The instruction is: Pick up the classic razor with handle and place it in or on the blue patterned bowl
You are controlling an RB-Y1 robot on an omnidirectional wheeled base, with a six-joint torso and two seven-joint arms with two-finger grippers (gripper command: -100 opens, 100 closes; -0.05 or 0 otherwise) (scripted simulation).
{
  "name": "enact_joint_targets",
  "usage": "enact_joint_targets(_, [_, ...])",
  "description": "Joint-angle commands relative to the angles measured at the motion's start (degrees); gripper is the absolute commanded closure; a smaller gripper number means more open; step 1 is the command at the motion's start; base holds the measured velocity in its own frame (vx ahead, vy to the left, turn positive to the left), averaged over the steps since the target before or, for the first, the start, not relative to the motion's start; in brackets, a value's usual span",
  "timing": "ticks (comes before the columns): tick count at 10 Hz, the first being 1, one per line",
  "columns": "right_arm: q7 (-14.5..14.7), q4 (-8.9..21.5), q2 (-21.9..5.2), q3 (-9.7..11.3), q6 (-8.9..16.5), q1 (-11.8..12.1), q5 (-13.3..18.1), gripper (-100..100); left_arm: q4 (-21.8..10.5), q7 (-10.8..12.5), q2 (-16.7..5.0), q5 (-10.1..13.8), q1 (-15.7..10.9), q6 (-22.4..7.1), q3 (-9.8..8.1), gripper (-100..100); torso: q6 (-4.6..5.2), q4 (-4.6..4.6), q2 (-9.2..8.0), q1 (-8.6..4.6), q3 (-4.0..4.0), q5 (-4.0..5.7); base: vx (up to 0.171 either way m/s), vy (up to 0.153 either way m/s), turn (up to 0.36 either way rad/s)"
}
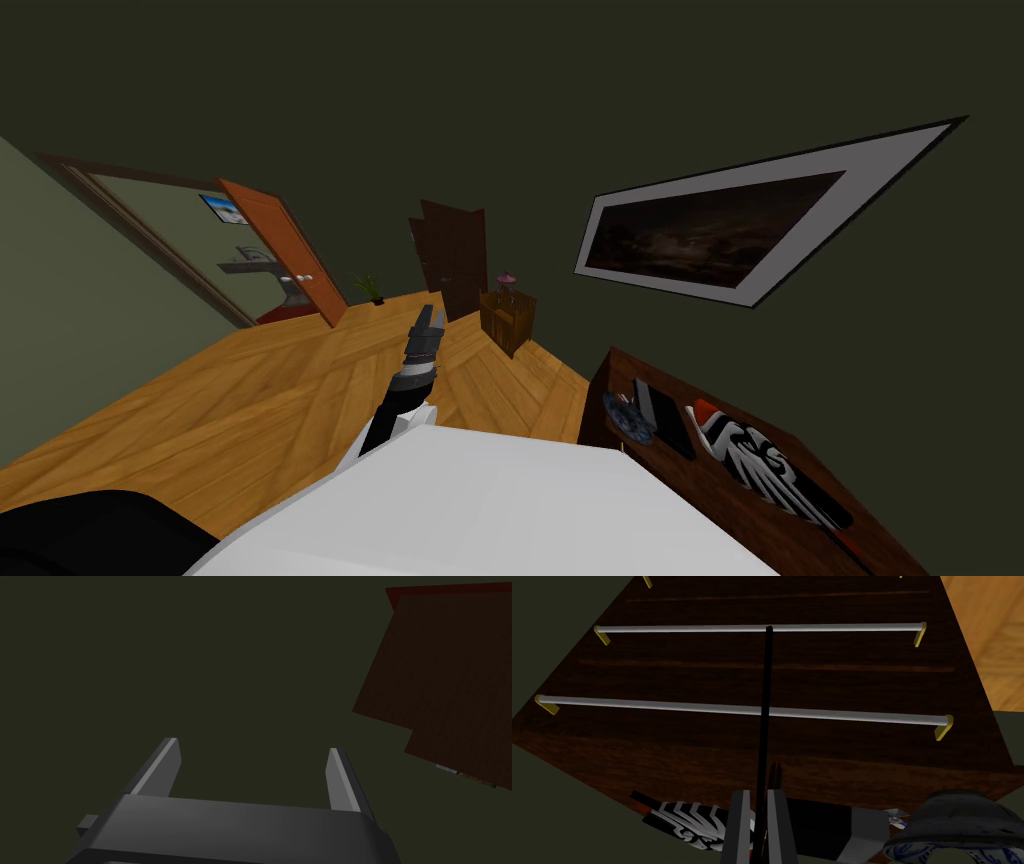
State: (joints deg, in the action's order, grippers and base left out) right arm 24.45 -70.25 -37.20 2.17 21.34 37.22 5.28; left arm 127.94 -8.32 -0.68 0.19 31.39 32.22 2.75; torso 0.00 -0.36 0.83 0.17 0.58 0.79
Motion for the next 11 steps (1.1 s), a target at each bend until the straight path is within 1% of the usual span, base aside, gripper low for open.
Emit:
enact_joint_targets(1, [-0.7,-1.4,-2.1,-0.2,0.8,-0.6,-1.1,100,0.0,0.0,0.0,0.0,0.0,0.0,0.00,0,0.00,0.00,0.00,0.00,0.00,0.00,0.103,0.084,0.011])
enact_joint_targets(3, [-3.0,-6.0,-4.4,-1.7,2.9,-1.8,-0.8,100,0.0,0.0,0.0,0.0,0.0,0.0,-0.01,0,-0.02,0.00,0.06,-0.19,0.03,-0.03,0.159,0.074,0.004])
enact_joint_targets(4, [-3.0,-6.0,-4.4,-1.7,2.9,-1.8,-0.8,100,0.0,0.0,0.0,0.0,0.0,0.0,0.00,0,-0.08,-0.02,0.26,-0.12,0.13,-0.06,0.128,0.056,0.024])
enact_joint_targets(6, [-5.5,-10.5,-6.3,-3.3,4.9,-3.3,-0.4,100,0.0,0.0,0.0,0.0,0.0,0.0,-0.01,0,0.01,-0.01,0.01,-0.28,0.01,-0.02,0.121,0.027,0.002])
enact_joint_targets(7, [-5.5,-10.5,-6.3,-3.3,4.9,-3.3,-0.4,100,0.0,0.0,0.0,0.0,0.0,0.0,-0.01,0,-0.02,0.00,0.11,-0.34,0.05,-0.01,0.112,0.020,0.017])
enact_joint_targets(9, [-6.6,-12.4,-7.1,-3.9,5.7,-3.9,-0.2,100,0.0,0.0,0.0,0.0,0.0,0.0,-0.01,0,0.10,0.02,-0.17,-0.37,-0.09,0.04,0.073,0.017,0.003])
enact_joint_targets(10, [-7.5,-13.9,-7.7,-4.4,6.4,-4.5,0.0,100,0.0,0.0,0.0,0.0,0.0,0.0,-0.01,0,0.11,0.05,-0.27,-0.39,-0.15,0.05,0.072,0.008,-0.008])
enact_joint_targets(11, [-7.9,-14.5,-7.9,-4.6,6.6,-4.7,0.1,100,0.0,0.0,0.0,0.0,0.0,0.0,-0.01,0,0.06,0.09,-0.26,-0.42,-0.17,0.03,0.076,0.002,0.020])
